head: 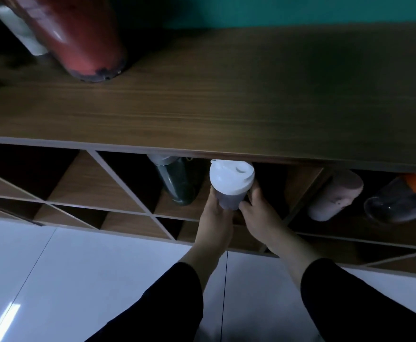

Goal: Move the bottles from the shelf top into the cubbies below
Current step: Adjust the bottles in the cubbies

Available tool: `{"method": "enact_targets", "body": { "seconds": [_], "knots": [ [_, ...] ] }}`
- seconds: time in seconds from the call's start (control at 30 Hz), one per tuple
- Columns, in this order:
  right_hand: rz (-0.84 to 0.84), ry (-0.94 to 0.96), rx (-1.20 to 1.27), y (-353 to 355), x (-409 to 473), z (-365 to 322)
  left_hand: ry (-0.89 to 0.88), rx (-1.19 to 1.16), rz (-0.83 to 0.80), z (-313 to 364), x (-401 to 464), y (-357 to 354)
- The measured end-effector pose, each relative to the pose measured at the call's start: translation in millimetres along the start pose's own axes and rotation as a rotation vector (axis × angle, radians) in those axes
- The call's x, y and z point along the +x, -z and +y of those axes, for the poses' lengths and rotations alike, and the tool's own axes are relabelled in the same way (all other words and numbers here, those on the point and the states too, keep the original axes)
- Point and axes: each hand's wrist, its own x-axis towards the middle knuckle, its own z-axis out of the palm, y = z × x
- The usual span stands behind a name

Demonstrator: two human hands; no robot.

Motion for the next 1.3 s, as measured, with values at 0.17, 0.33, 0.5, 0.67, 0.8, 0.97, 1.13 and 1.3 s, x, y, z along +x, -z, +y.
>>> {"method": "enact_targets", "body": {
  "seconds": [0.17, 0.33, 0.5, 0.67, 0.8, 0.97, 1.13, 1.3],
  "knots": [
    [0.102, 0.004, 0.115, -6.4, -12.5, 4.5, 0.082, -0.011, -0.035, -0.3, 21.2, 3.9],
    [0.171, -0.035, 0.104, -6.9, -15.7, 8.9, 0.149, -0.091, 0.035, -5.2, 20.0, 3.2],
    [0.117, -0.063, 0.117, -6.2, -16.3, 6.8, 0.044, -0.053, -0.052, -8.2, 11.0, -4.8],
    [0.069, -0.086, 0.098, -2.0, -14.2, 9.0, 0.04, -0.015, -0.073, -9.8, 14.4, -6.3],
    [0.024, -0.197, -0.007, -8.8, -22.8, 12.3, 0.138, -0.021, 0.14, -9.9, 5.6, -3.6],
    [-0.063, -0.159, -0.166, -33.5, -46.3, 4.3, 0.208, -0.208, 0.573, 0.9, -7.3, 30.5],
    [-0.133, -0.037, 0.037, -61.6, -42.2, -21.5, 0.169, -0.303, 0.594, 11.9, 5.5, 67.3],
    [-0.119, 0.053, 0.102, -80.5, -17.9, -46.8, 0.255, -0.29, 0.441, 7.8, 15.2, 88.5]
  ]
}}
